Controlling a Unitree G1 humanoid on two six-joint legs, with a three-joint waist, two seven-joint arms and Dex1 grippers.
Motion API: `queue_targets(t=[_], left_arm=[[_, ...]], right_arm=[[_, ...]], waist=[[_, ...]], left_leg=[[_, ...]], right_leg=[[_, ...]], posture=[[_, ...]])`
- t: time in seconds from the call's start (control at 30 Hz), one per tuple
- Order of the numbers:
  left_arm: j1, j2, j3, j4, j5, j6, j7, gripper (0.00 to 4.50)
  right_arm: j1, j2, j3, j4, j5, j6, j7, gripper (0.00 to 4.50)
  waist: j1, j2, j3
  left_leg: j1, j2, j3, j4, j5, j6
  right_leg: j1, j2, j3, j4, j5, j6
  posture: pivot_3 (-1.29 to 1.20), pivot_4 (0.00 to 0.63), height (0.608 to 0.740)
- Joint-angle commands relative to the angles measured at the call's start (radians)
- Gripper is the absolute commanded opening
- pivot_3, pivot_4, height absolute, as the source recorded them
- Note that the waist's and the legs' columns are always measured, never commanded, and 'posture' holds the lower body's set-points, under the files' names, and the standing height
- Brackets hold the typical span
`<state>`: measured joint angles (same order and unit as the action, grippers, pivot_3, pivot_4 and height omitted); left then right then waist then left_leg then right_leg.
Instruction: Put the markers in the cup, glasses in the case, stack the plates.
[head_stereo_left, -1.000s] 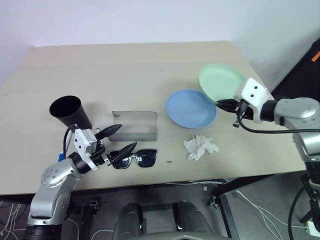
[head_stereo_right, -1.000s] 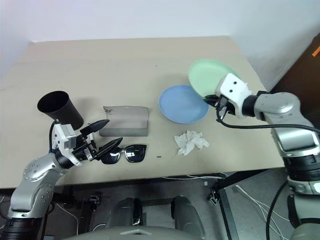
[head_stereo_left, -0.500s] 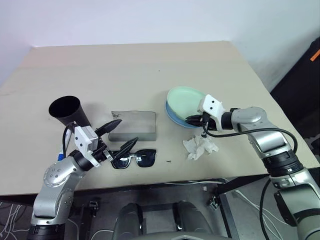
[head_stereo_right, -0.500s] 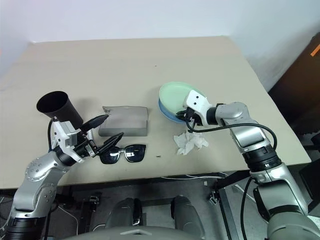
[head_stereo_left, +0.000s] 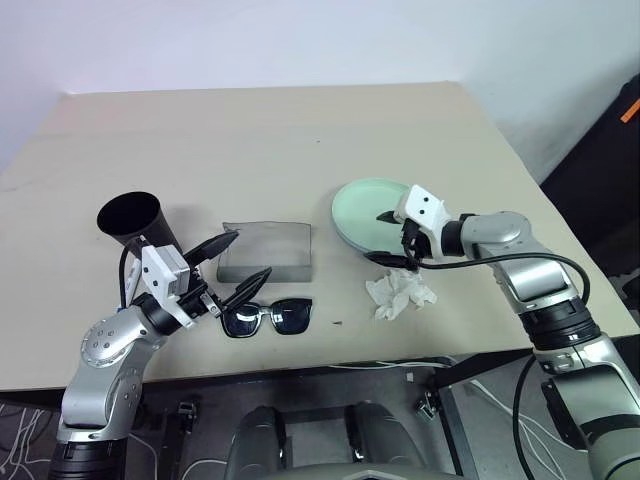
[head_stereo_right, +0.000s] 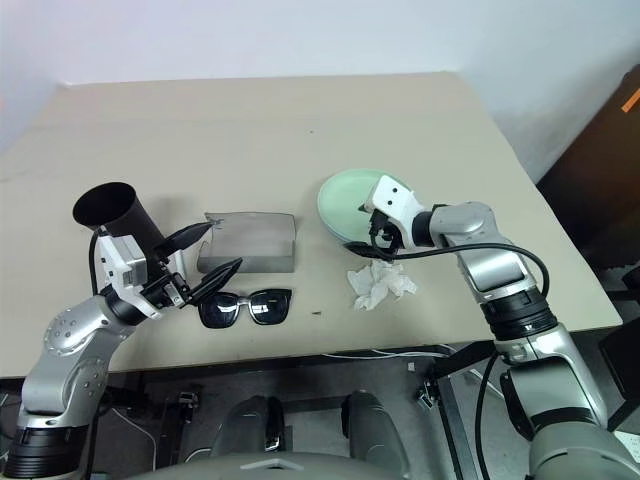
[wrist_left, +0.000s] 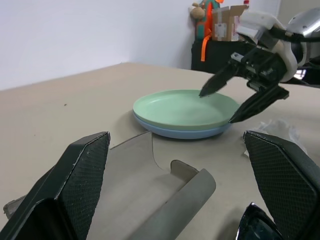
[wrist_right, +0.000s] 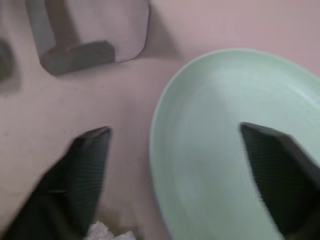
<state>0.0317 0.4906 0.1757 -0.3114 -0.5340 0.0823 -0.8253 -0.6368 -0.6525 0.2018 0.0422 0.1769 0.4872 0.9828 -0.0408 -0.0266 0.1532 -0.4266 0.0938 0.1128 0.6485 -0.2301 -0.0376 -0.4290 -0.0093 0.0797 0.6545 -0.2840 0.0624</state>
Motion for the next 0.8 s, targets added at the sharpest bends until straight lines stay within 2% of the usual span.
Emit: queue_targets(t=[0.03,0.2,0.37,0.53,0.67,0.8], left_arm=[[-0.004,0.009,0.02,-0.018,-0.008,-0.005,0.003,4.5],[0.004,0.005,0.022,-0.03,-0.003,-0.007,0.013,4.5],[0.021,0.004,0.023,-0.044,-0.001,-0.013,0.022,4.5],[0.042,0.005,0.019,-0.062,-0.007,-0.01,0.022,4.5],[0.042,0.009,0.019,-0.061,-0.006,-0.01,0.02,4.5],[0.037,0.008,0.015,-0.065,-0.005,-0.007,0.023,4.5]], right_arm=[[0.056,-0.054,-0.113,-0.155,0.125,0.071,0.064,4.47],[0.159,-0.099,-0.246,-0.294,0.292,0.228,0.072,4.47],[0.284,-0.145,-0.264,-0.413,0.381,0.347,0.061,4.47],[0.375,-0.123,-0.181,-0.404,0.293,0.281,-0.007,4.47],[0.36,-0.11,-0.091,-0.311,0.154,0.191,-0.083,4.47],[0.348,-0.093,-0.068,-0.255,0.117,0.13,-0.087,4.47]], waist=[[0.005,0.0,0.0],[0.002,0.0,0.0],[-0.003,0.0,0.0],[-0.003,-0.001,0.0],[-0.004,-0.001,0.0],[-0.003,-0.001,0.0]], left_leg=[[0.0,0.0,0.0,0.0,0.0,0.0],[0.0,0.0,0.0,0.0,0.0,0.0],[0.001,0.0,-0.002,0.0,0.0,0.0],[0.001,0.0,-0.002,0.0,0.0,0.0],[0.001,0.0,-0.002,0.002,0.0,0.0],[0.001,-0.001,-0.002,0.001,0.0,0.0]], right_leg=[[0.0,0.0,0.0,0.0,0.0,0.0],[0.001,-0.001,0.0,0.0,-0.001,0.001],[0.001,-0.001,0.0,0.0,-0.001,0.001],[0.001,0.0,0.0,0.0,-0.001,0.001],[0.001,-0.001,0.0,0.0,-0.001,0.0],[0.001,-0.001,0.0,0.0,-0.001,0.0]], posture=[[0.0,0.15,0.726],[0.0,0.15,0.726],[0.0,0.15,0.726],[0.0,0.15,0.726],[0.0,0.15,0.726],[0.0,0.15,0.726]])
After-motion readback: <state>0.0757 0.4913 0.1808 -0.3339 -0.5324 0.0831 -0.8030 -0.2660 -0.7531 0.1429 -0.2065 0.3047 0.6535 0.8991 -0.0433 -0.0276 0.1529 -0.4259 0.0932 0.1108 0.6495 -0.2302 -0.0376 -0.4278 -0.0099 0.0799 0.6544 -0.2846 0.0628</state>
